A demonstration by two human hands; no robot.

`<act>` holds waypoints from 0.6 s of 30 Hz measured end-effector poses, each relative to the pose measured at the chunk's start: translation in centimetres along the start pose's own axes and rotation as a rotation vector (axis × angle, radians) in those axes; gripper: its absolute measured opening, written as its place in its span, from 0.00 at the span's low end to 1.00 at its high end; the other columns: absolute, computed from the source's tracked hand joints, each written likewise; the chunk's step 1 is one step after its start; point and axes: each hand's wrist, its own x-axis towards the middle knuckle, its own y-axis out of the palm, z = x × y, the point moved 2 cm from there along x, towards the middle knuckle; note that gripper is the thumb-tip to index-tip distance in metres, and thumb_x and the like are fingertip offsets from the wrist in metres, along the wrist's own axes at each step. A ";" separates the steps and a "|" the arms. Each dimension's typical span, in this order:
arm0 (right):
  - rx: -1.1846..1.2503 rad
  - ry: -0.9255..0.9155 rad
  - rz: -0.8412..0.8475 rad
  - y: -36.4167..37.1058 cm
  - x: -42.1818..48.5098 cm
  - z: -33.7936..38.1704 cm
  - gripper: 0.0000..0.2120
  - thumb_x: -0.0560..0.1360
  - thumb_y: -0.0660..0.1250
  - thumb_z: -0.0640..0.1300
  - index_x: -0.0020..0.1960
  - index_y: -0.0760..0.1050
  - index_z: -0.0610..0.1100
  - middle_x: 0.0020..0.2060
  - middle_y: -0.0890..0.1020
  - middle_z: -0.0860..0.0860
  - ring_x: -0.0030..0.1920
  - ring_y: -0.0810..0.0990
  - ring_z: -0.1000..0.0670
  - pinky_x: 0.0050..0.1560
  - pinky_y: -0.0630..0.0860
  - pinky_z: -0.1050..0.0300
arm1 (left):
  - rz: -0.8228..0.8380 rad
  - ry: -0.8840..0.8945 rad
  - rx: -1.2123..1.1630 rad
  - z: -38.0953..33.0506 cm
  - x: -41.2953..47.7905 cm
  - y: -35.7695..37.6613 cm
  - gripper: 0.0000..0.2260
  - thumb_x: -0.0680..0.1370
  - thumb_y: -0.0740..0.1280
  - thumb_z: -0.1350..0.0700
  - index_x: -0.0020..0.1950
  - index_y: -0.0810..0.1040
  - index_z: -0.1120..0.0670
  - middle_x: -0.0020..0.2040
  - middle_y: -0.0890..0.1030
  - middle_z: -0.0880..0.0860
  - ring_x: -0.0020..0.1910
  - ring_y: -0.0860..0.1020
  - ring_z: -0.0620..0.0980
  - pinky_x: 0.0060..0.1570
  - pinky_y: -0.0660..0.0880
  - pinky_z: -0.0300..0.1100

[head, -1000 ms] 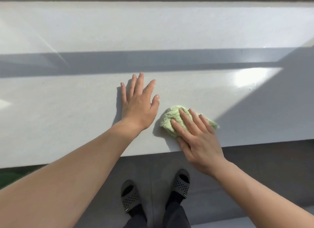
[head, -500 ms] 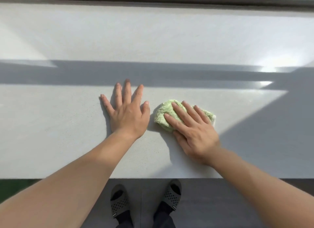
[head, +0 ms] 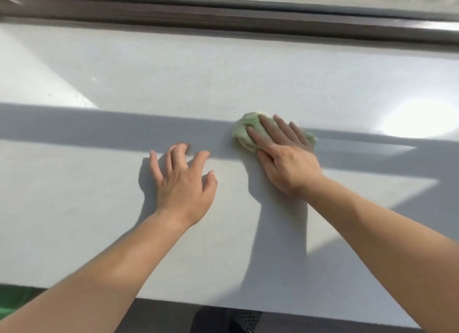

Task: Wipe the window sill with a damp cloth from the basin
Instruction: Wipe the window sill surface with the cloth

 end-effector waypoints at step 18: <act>0.012 0.439 -0.176 -2.7 14.8 -3.3 0.24 0.81 0.51 0.52 0.77 0.58 0.60 0.80 0.57 0.50 0.79 0.53 0.42 0.77 0.48 0.42 | 0.054 0.092 0.013 -4.4 13.4 0.1 0.29 0.78 0.48 0.45 0.79 0.52 0.44 0.82 0.43 0.56 0.79 0.37 0.55 0.73 0.35 0.63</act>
